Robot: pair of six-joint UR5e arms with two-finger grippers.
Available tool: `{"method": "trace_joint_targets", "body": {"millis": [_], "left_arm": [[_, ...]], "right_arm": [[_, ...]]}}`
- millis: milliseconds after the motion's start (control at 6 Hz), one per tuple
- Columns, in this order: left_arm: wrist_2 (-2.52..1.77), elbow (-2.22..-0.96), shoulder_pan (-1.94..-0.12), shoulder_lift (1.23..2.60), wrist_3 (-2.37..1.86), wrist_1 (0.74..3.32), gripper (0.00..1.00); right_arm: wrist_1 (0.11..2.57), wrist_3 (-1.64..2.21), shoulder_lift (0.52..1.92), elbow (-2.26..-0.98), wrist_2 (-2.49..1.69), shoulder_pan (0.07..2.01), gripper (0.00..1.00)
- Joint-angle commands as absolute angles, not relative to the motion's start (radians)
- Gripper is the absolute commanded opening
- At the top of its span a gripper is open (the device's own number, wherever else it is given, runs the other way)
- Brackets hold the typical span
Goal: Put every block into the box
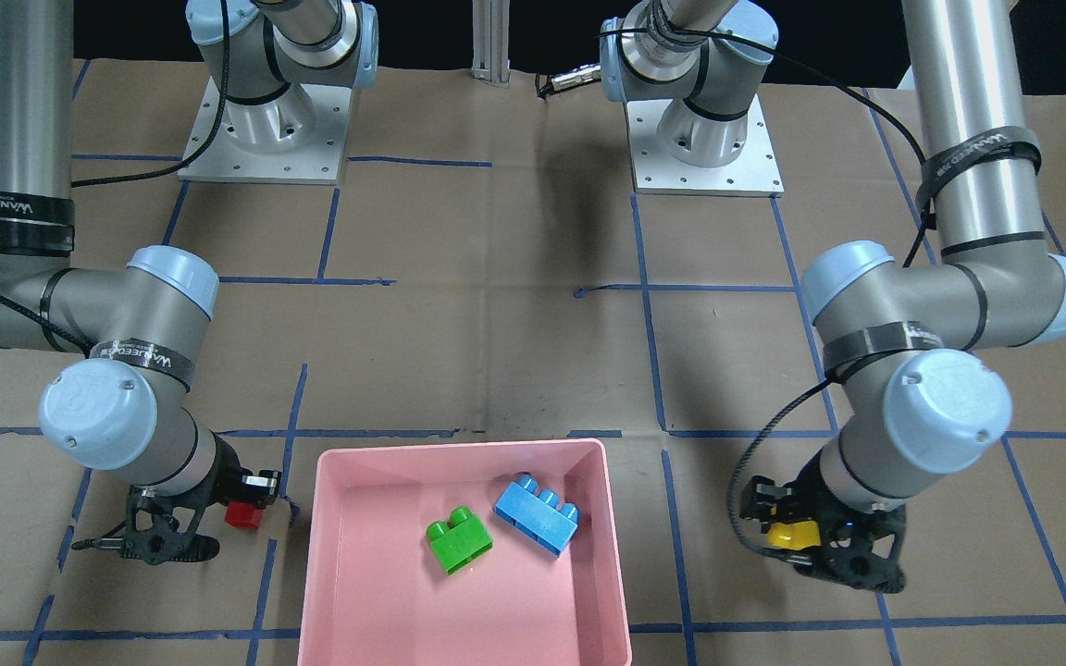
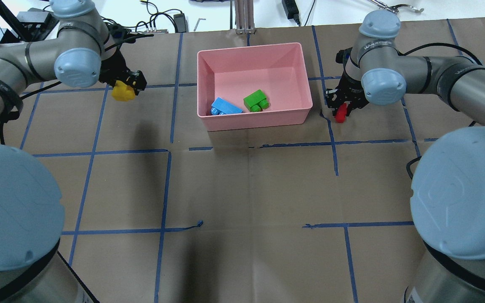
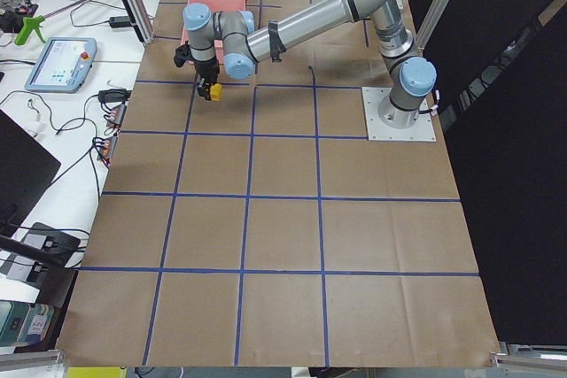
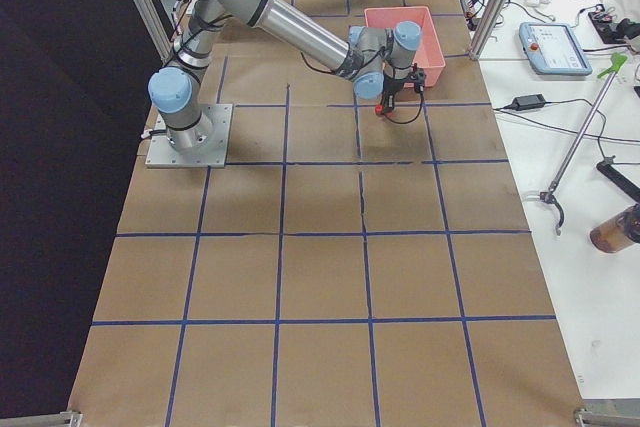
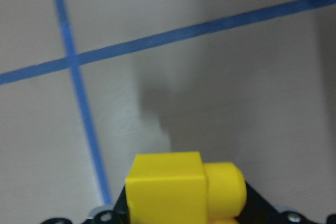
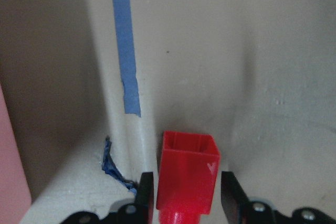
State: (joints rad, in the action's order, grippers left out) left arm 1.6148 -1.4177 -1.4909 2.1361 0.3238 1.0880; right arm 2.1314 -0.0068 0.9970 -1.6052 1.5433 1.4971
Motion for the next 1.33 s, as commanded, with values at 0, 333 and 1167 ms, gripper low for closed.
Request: {"method": "trace_joint_targets", "body": {"millis": [0,333,1167], "left_arm": [[1.612,-1.303,-1.694,2.207,-0.031,1.106,0.14],[1.554,-1.252,-1.81,2.236,-0.404,1.097,0.14],[1.555,-1.278,-1.844,2.209,-0.384,1.139,1.0]], "right_arm": [[2.129,-0.006,0.997,-1.611,1.545,1.499,0.33],[2.123,-0.049,1.006,-1.571,1.546,1.493,0.25],[1.662,-0.115,1.13,-1.315,1.569,1.474,0.26]]}}
